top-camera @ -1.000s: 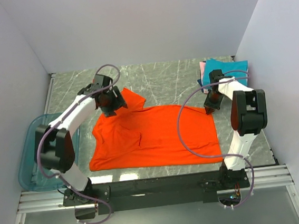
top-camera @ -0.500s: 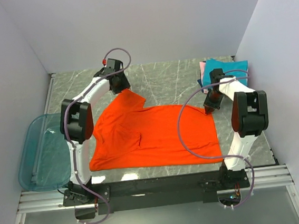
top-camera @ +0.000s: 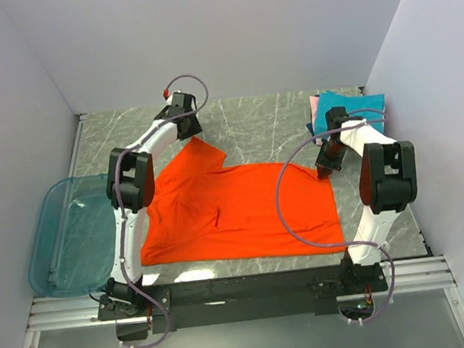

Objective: Fold and stack the t-shirts
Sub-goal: Fold the tshirt

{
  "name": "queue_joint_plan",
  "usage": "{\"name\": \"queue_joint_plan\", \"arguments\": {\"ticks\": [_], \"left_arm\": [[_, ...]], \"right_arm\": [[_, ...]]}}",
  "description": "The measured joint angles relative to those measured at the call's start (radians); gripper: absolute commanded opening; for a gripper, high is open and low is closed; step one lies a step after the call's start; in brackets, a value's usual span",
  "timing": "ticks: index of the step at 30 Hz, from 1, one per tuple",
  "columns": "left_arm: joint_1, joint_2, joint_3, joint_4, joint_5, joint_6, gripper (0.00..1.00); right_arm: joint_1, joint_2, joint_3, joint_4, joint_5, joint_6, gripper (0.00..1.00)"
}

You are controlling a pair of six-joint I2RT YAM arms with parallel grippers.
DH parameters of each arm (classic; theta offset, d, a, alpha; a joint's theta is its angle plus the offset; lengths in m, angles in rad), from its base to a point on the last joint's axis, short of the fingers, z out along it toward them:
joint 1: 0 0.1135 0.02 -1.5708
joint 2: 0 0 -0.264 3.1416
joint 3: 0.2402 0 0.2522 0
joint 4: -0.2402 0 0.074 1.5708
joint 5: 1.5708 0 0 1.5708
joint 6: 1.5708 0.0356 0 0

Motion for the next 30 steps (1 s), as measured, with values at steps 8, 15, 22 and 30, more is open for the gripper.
{"name": "queue_joint_plan", "arguments": {"ticks": [8,15,22,30], "left_arm": [[0.0,0.056,0.026,0.006,-0.014,0.001,0.43],[0.0,0.064,0.046,0.006,-0.018,0.013,0.41],[0.0,0.074,0.053,0.001,-0.023,0.031,0.33],[-0.002,0.077,0.053,-0.007,-0.038,0.036,0.14]], "right_arm": [[0.0,0.0,0.022,-0.012,-0.013,-0.008,0.0],[0.0,0.0,0.024,-0.013,-0.028,-0.008,0.0],[0.0,0.0,0.025,-0.012,-0.029,-0.008,0.0],[0.0,0.0,0.025,-0.013,-0.03,-0.008,0.0]]}}
